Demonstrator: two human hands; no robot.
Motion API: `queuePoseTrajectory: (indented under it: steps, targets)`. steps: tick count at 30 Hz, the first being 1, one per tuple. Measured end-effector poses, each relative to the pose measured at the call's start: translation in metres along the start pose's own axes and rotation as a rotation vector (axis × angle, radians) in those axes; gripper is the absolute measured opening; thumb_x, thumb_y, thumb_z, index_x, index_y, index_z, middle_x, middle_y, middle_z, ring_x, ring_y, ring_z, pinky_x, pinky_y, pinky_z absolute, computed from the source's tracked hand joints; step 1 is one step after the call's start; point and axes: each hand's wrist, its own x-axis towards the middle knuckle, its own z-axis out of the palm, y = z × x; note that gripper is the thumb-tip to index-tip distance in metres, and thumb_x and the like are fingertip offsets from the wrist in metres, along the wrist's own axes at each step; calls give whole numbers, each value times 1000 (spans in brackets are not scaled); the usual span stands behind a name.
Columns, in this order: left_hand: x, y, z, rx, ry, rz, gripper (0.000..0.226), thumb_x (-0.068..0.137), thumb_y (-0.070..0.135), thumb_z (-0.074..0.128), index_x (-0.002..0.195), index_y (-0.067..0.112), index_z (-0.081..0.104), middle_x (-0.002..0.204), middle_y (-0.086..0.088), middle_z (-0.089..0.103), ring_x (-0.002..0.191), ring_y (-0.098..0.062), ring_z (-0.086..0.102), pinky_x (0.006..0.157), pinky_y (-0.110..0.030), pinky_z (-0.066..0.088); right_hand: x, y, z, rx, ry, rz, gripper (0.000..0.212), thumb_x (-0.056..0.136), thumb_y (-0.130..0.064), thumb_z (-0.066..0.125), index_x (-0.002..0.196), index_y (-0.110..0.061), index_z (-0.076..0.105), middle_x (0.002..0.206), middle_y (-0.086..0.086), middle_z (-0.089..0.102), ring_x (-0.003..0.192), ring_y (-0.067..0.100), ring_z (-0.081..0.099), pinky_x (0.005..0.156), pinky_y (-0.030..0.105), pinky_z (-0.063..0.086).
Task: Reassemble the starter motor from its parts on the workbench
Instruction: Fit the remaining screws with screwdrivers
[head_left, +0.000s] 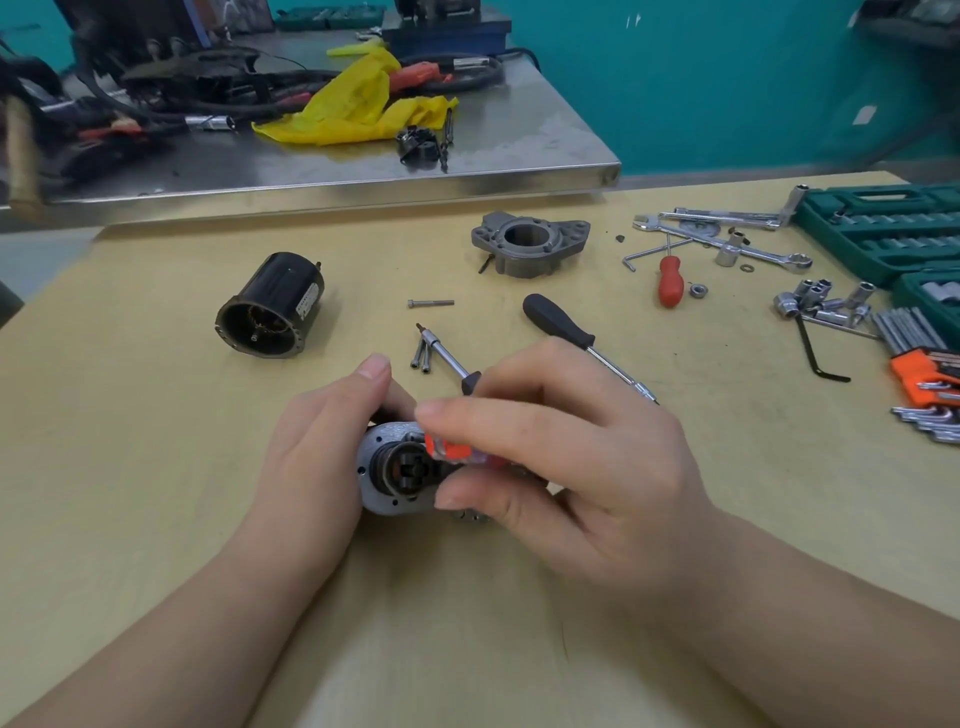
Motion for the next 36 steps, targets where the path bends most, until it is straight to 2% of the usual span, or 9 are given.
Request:
queuePoseTrajectory:
  steps: [4,9,16,18,22,27,30,34,36]
  targets:
    - [-3,3,1,-19,13,-15,64,91,68,56,75,8,72,77,-35,59,71,-36,56,72,-58,44,-1,-1,3,78,52,46,36,100,-18,70,130,3,69,110,18,63,87,9,60,82,18,47]
    - [-5,6,3,-13,16,-2,73,91,66,55,83,-6,68,87,-47,58,82,-67,54,77,-77,46,-2,-1,0,84,13,31,34,101,0,61,135,8,62,119,19,66,105,15,65,92,21,49]
    - [-4,6,3,3,34,-11,71,88,69,55,77,1,69,84,-43,58,72,-46,58,74,-66,47,-1,0,3,72,33,45,36,99,-18,72,133,-6,66,107,17,63,81,18,60,77,23,49]
    - [-4,4,3,3,40,0,70,90,69,55,77,1,69,82,-42,58,72,-35,57,72,-55,44,-2,0,2,99,12,22,35,103,-10,64,135,4,63,116,20,63,89,19,62,84,22,49]
    - [-3,2,2,10,17,30,69,94,66,53,78,0,67,82,-43,57,70,-49,56,68,-61,45,-1,-1,0,117,-5,28,35,103,-2,56,137,8,60,120,18,67,108,17,66,94,24,51]
    - [-1,-2,0,3,-14,29,58,92,65,54,70,14,71,67,-21,61,64,-27,58,63,-38,45,-1,-1,4,99,8,51,32,102,-19,68,131,-6,67,101,17,63,86,21,62,77,25,51]
    - [-1,-3,0,92,15,87,50,102,55,53,71,21,73,66,-17,62,63,-16,61,59,-29,49,-1,0,4,96,4,20,36,106,-20,62,137,-3,61,111,20,64,90,23,62,82,27,52]
    - [-2,-1,0,52,13,52,60,99,59,51,77,6,69,84,-40,61,71,-41,60,66,-57,49,-2,1,1,125,-28,5,38,103,1,54,141,8,56,124,21,66,111,24,67,94,29,54]
    - [-2,-1,1,68,36,49,57,100,56,52,76,9,70,82,-38,62,69,-39,60,65,-51,50,-2,1,1,115,-17,8,37,103,1,56,140,5,58,121,19,67,109,20,67,93,26,53]
